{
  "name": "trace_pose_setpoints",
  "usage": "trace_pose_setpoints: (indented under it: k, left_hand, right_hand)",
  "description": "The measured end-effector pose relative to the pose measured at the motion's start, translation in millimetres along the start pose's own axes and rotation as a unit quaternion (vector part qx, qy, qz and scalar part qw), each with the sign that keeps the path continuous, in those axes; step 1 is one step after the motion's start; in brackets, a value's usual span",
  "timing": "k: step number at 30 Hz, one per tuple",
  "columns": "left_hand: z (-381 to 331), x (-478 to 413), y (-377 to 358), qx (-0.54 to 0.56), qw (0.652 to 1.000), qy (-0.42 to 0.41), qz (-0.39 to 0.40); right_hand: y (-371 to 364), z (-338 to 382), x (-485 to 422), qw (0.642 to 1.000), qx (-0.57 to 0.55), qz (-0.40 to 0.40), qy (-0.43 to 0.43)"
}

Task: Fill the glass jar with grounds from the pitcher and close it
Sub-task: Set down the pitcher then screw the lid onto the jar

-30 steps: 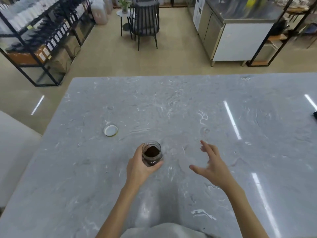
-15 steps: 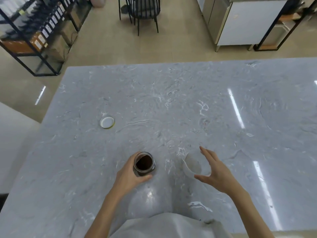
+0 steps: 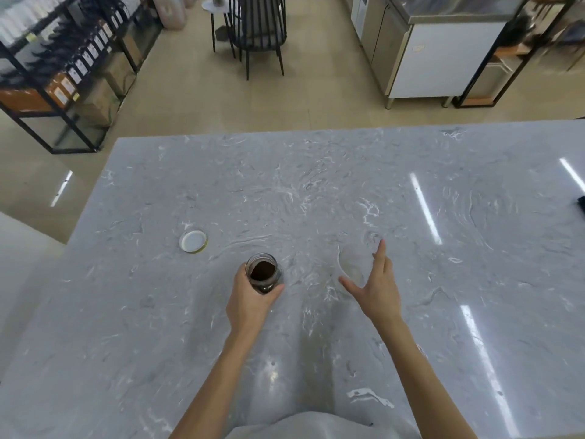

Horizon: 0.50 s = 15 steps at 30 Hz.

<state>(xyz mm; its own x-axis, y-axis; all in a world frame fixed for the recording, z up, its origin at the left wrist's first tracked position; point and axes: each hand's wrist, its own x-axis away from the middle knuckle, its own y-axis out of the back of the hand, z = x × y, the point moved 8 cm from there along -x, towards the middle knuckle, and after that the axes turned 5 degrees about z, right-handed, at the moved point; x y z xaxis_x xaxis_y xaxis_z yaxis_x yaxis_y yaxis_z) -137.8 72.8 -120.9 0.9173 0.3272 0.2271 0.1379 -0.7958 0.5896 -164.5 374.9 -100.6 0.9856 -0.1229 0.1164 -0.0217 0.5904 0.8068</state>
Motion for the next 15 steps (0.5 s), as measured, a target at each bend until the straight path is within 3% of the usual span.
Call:
trace_pose_setpoints:
  k: [7, 10, 12, 15]
  left_hand:
    - [16, -20, -6, 0.02, 0.997, -0.021, 0.078]
    - [20, -27, -2, 0.025, 0.988, -0.055, 0.141]
    - [19, -30, 3, -0.007, 0.979, -0.083, 0.187]
    - [16, -34, 16, -0.027, 0.966, -0.134, 0.221]
  right_hand:
    - [8, 1, 2, 0.996, 0.08, 0.048, 0.015]
    - [23, 22, 9, 0.991, 0.098, -0.002, 0.087]
    - [24, 47, 15, 0.993, 0.003, -0.025, 0.115]
    - [-24, 90, 22, 0.961, -0.234, 0.134, 0.058]
